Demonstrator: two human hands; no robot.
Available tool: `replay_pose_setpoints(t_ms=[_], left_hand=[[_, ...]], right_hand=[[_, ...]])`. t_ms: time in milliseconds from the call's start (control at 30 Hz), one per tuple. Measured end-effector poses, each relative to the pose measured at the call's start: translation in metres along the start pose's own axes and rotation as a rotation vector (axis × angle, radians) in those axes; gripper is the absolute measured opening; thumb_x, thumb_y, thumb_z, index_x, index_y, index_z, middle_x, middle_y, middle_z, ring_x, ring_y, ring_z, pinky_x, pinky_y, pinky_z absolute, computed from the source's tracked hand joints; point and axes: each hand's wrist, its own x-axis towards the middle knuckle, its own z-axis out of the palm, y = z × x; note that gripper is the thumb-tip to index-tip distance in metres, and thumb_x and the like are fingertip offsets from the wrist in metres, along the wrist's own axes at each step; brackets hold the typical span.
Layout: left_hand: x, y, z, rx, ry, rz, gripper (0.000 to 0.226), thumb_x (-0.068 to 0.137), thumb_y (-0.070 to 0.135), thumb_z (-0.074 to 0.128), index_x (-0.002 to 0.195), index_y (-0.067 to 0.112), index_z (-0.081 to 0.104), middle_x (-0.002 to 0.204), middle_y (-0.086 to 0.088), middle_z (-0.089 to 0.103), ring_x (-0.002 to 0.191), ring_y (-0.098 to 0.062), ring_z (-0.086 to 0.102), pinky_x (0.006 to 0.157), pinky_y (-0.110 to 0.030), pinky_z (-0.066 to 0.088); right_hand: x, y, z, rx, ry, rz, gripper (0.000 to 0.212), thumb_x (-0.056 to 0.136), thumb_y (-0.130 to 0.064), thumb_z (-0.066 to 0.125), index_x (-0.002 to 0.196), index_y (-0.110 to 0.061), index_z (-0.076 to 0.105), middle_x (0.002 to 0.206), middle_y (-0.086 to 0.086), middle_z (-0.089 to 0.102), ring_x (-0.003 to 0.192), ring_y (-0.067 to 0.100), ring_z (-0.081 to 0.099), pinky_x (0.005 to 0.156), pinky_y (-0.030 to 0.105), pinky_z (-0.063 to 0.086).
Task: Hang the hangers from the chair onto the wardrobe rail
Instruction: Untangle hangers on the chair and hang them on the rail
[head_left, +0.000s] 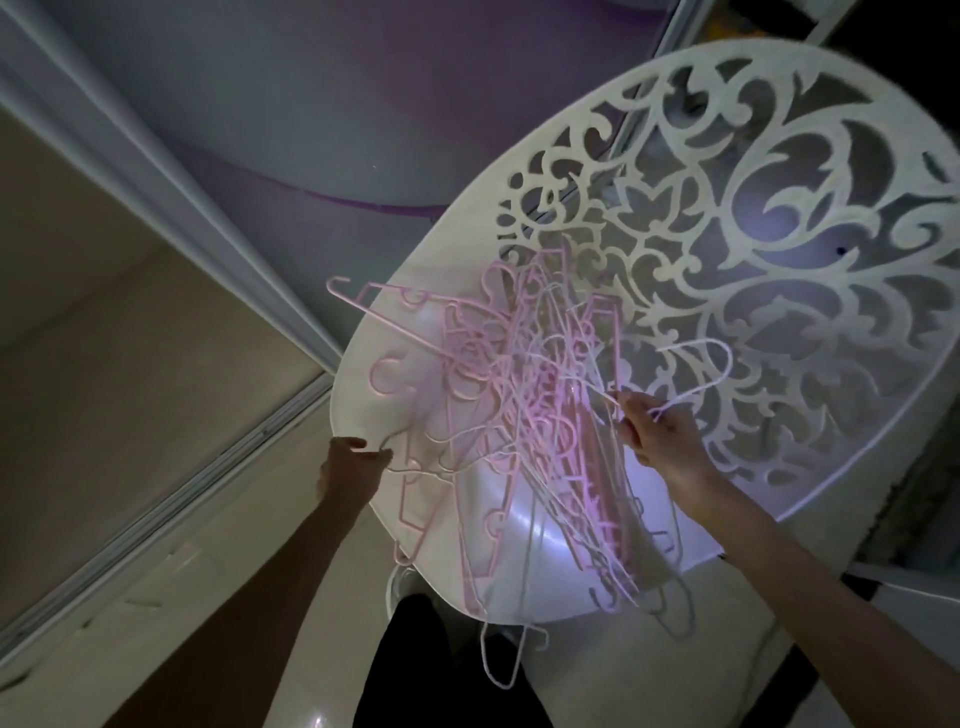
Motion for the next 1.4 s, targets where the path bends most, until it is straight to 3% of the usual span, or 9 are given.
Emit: replay_pose_setpoints(t_ms=[167,233,333,667,800,1033,1167,1300,1400], left_hand=[[-0.027,0.019,-0.014,0.020,-0.135,0.355,0.020,0.094,0.026,0.053,0.098,0.019,0.071,0.095,-0.007,0.072,0.080,-0.013,0.069,0.076,-0.032,0.052],[-0.040,0.029,-0.021,-0.198,-0.271,0.345,0.019,0.097,0.019,0.048,0.103,0.012,0.065,0.092,-0.013,0.071,0.061,-0.003,0.068,0.060,-0.021,0.056],[-0.060,0.051,-0.037,-0.415,-0.364,0.327,0.022,0.097,0.010,0.044,0.111,0.001,0.059,0.081,-0.014,0.068,0.054,-0.010,0.069,0.051,-0.019,0.055],[-0.113,0.110,-0.110,-0.347,-0.327,0.365,0.020,0.099,0.020,0.043,0.101,0.015,0.062,0.055,0.009,0.070,0.050,0.000,0.066,0.052,-0.013,0.049],[-0.152,0.124,-0.141,-0.422,-0.320,0.318,0.020,0.098,0.018,0.044,0.103,0.012,0.062,0.055,0.008,0.070,0.050,-0.001,0.066,0.066,-0.023,0.046],[-0.230,0.128,-0.226,-0.534,-0.255,0.312,0.021,0.098,0.014,0.043,0.108,0.008,0.061,0.049,0.007,0.067,0.044,0.000,0.064,0.047,-0.012,0.046],[-0.256,0.114,-0.270,-0.557,-0.214,0.282,0.019,0.097,0.015,0.046,0.104,0.010,0.062,0.046,0.009,0.065,0.040,0.001,0.062,0.049,-0.014,0.045],[-0.277,0.090,-0.327,-0.571,-0.203,0.271,0.017,0.096,0.018,0.048,0.089,0.012,0.062,0.041,0.009,0.063,0.037,0.002,0.059,0.056,-0.018,0.042],[-0.285,0.063,-0.371,-0.578,-0.162,0.280,0.021,0.096,0.018,0.047,0.076,0.015,0.054,0.037,0.010,0.060,0.033,0.003,0.056,0.049,-0.015,0.041]], right_hand=[[-0.001,-0.002,-0.025,0.137,0.049,0.098,0.037,0.100,-0.012,0.040,0.067,-0.023,0.054,0.036,-0.012,0.026,0.030,0.000,0.021,0.032,0.011,0.017],[-0.006,-0.004,-0.027,0.134,0.080,0.079,0.034,0.099,-0.012,0.041,0.070,-0.021,0.056,0.036,-0.012,0.026,0.031,0.001,0.019,0.033,0.011,0.018],[-0.016,-0.013,-0.030,0.090,0.133,0.020,0.028,0.098,-0.015,0.044,0.072,-0.016,0.055,0.036,-0.011,0.028,0.032,0.001,0.021,0.035,0.014,0.021],[-0.070,-0.070,-0.050,0.028,0.154,0.064,0.019,0.098,-0.016,0.044,0.094,-0.008,0.061,0.037,-0.012,0.035,0.030,0.001,0.030,0.032,0.010,0.024],[-0.096,-0.100,-0.057,-0.042,0.136,-0.036,0.028,0.097,-0.016,0.045,0.081,0.001,0.060,0.050,-0.003,0.034,0.039,0.002,0.029,0.036,0.009,0.023],[-0.158,-0.190,-0.047,-0.110,-0.008,-0.115,0.015,0.094,-0.016,0.052,0.093,-0.018,0.067,0.048,-0.011,0.044,0.037,0.000,0.036,0.041,0.014,0.026],[-0.197,-0.218,-0.022,-0.168,-0.167,-0.105,0.023,0.093,-0.017,0.055,0.113,-0.007,0.063,0.054,-0.005,0.041,0.033,0.000,0.032,0.037,0.011,0.024],[-0.245,-0.240,0.029,-0.145,-0.262,-0.134,0.030,0.094,-0.001,0.046,0.123,-0.002,0.055,0.032,-0.011,0.038,0.026,0.000,0.030,0.032,0.010,0.020],[-0.282,-0.246,0.071,-0.157,-0.331,-0.176,0.035,0.093,0.006,0.038,0.125,0.000,0.050,0.054,-0.002,0.051,0.029,0.000,0.032,0.035,0.010,0.021]])
